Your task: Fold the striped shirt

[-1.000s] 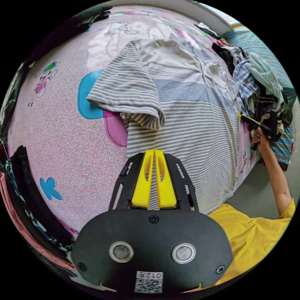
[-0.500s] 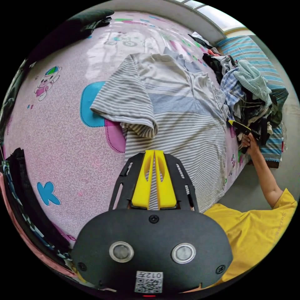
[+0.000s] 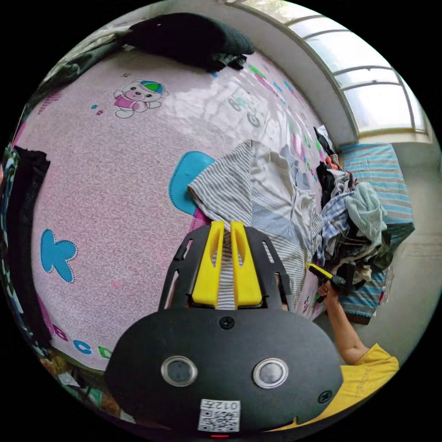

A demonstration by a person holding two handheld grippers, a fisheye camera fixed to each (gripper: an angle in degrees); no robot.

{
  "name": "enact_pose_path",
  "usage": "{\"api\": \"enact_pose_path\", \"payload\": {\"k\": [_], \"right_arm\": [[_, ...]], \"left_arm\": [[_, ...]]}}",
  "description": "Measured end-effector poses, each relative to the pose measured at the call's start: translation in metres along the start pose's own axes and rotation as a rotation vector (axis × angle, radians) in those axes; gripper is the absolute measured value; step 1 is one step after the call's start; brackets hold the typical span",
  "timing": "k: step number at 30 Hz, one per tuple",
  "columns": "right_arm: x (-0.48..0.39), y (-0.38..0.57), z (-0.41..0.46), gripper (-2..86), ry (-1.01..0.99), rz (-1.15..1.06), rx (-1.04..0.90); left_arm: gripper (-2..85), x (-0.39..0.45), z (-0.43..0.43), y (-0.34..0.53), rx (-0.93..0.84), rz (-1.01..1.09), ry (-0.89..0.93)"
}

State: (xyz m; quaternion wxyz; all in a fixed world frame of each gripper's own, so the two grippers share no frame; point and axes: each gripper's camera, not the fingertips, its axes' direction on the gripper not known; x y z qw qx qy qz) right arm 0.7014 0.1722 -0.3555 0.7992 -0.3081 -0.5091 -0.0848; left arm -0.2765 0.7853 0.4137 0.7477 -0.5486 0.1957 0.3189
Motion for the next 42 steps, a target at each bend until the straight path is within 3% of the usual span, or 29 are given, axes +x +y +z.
{"api": "enact_pose_path", "payload": {"k": [4,14,24,29,34,38,42], "right_arm": [[-0.037,0.0,-0.028,-0.1,0.005,-0.103,0.156],[-0.13,-0.013,-0.009,0.0,-0.071,-0.305,0.125],[-0.156,-0.03,0.012,-0.1,-0.171,-0.3,0.077],[-0.186,-0.05,0.022,-0.1,-0.208,-0.339,0.063],[-0.213,-0.073,0.024,-0.1,-0.222,-0.365,0.077],[-0.221,-0.081,0.032,0.0,-0.247,-0.344,0.067],[-0.224,-0.075,0.042,0.0,-0.263,-0.315,0.034]], "left_arm": [[3.1,-0.027,0.012,-0.036,-0.051,-0.03,-0.029],[0.4,0.025,0.07,-0.098,-0.238,0.24,-0.457],[0.0,-0.01,0.009,-0.188,-0.232,0.265,-0.455],[0.2,-0.038,0.021,-0.209,-0.314,0.262,-0.46],[0.5,-0.086,0.025,-0.19,-0.267,0.138,-0.381],[0.8,-0.124,-0.021,-0.135,-0.012,0.023,-0.298],[1.6,-0.12,0.006,-0.082,-0.125,0.136,-0.102]]}}
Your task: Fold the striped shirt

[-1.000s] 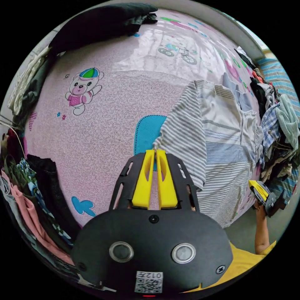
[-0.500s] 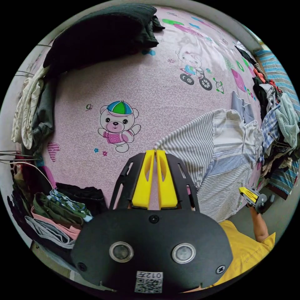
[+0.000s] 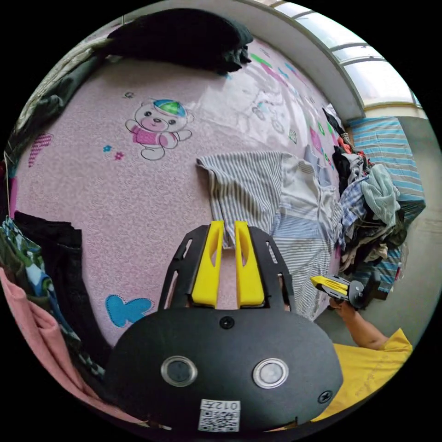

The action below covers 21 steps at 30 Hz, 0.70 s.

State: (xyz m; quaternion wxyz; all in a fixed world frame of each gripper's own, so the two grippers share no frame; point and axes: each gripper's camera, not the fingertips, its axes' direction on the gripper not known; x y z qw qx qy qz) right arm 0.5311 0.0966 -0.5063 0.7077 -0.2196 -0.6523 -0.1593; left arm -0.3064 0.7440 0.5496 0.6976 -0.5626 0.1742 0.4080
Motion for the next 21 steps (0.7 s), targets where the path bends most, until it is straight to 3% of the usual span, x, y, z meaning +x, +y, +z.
{"api": "enact_pose_path", "payload": {"k": [7,12,19,21], "right_arm": [[-0.014,0.024,-0.009,0.0,0.041,0.065,0.033],[-0.02,0.041,-0.007,-0.1,0.061,0.128,0.043],[-0.024,0.017,0.019,-0.1,0.108,0.153,0.01],[-0.025,-0.007,0.023,-0.1,0.101,0.153,0.025]], "left_arm": [[1.1,0.013,0.031,0.037,0.049,0.032,0.133],[0.2,0.012,0.055,0.043,-0.04,0.057,-0.035],[0.2,-0.015,0.045,0.066,-0.03,0.012,0.014],[0.4,-0.015,0.018,0.077,0.076,-0.057,-0.167]]}}
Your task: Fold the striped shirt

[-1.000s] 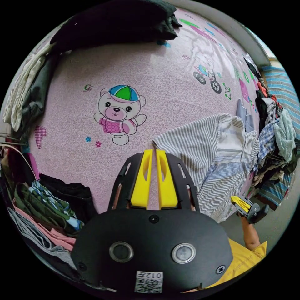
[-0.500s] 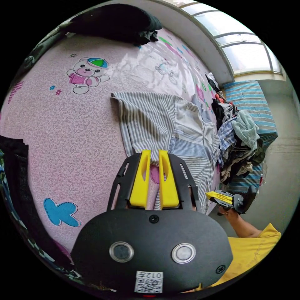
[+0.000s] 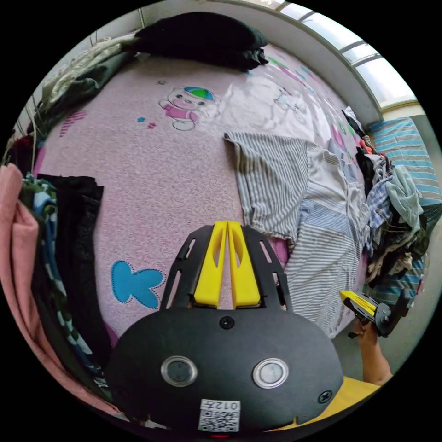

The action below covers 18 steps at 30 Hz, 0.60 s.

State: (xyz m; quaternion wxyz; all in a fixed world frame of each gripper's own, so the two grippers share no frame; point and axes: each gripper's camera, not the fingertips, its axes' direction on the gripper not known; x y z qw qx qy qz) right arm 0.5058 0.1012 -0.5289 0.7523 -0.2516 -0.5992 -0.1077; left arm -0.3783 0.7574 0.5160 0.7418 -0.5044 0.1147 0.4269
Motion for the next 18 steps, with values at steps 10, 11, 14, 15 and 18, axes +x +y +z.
{"api": "enact_pose_path", "payload": {"k": [10,11,14,15,18], "right_arm": [[-0.072,-0.157,0.037,0.0,-0.153,-0.029,0.073],[-0.079,-0.17,0.043,0.0,-0.147,-0.038,0.051],[-0.089,-0.191,0.063,-0.1,-0.076,-0.04,-0.02],[-0.089,-0.193,0.067,-0.1,-0.068,-0.037,-0.037],[-0.092,-0.196,0.076,0.0,-0.089,-0.008,-0.055]], "left_arm": [[0.4,0.084,0.023,-0.068,-0.047,0.336,0.088],[0.4,0.084,0.031,-0.078,-0.08,0.315,0.034],[0.4,0.072,0.037,-0.093,-0.133,0.283,0.061],[0.4,0.067,0.036,-0.095,-0.141,0.282,0.054],[0.3,0.057,0.033,-0.09,-0.153,0.303,0.057]]}}
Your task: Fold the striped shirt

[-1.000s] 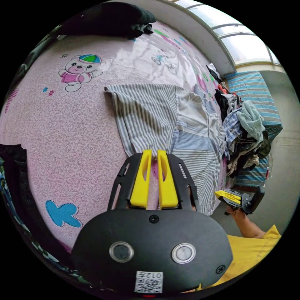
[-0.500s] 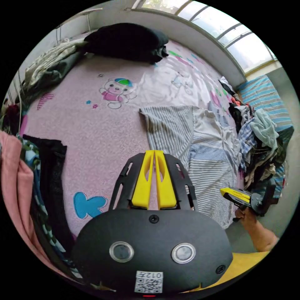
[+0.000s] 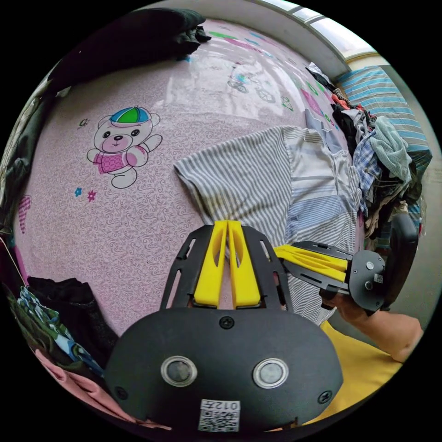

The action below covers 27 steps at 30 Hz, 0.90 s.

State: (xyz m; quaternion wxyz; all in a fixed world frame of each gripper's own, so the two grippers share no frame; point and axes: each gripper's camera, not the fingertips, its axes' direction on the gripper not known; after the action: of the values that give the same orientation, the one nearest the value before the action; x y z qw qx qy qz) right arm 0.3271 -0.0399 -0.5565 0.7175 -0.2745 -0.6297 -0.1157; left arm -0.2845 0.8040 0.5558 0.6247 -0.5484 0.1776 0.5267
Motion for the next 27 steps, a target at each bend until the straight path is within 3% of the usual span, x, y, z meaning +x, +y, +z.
{"api": "enact_pose_path", "payload": {"k": [4,6,9,14,18,23,27], "right_arm": [[-0.019,0.002,0.003,0.0,0.033,-0.089,0.014],[-0.029,0.002,0.003,0.0,0.089,-0.153,0.005],[-0.032,0.006,-0.014,0.0,0.105,-0.201,0.057],[-0.003,0.027,-0.044,0.0,0.108,-0.036,0.15],[0.022,0.045,-0.045,0.0,0.113,0.064,0.113],[0.043,0.069,-0.058,0.0,-0.021,0.007,0.065],[0.075,0.09,-0.095,0.0,-0.1,-0.007,0.146]], "left_arm": [[0.3,-0.006,-0.003,0.012,-0.006,-0.004,0.007],[0.3,-0.007,-0.011,0.017,0.003,-0.051,-0.086],[0.3,0.004,-0.032,0.019,0.101,-0.048,-0.088],[0.2,0.037,-0.02,0.002,0.068,0.038,0.031],[0.2,0.049,0.006,-0.001,0.017,0.056,-0.051],[0.2,0.031,-0.003,0.0,0.009,-0.029,-0.006],[0.4,0.031,-0.035,0.004,0.059,-0.164,-0.186]]}}
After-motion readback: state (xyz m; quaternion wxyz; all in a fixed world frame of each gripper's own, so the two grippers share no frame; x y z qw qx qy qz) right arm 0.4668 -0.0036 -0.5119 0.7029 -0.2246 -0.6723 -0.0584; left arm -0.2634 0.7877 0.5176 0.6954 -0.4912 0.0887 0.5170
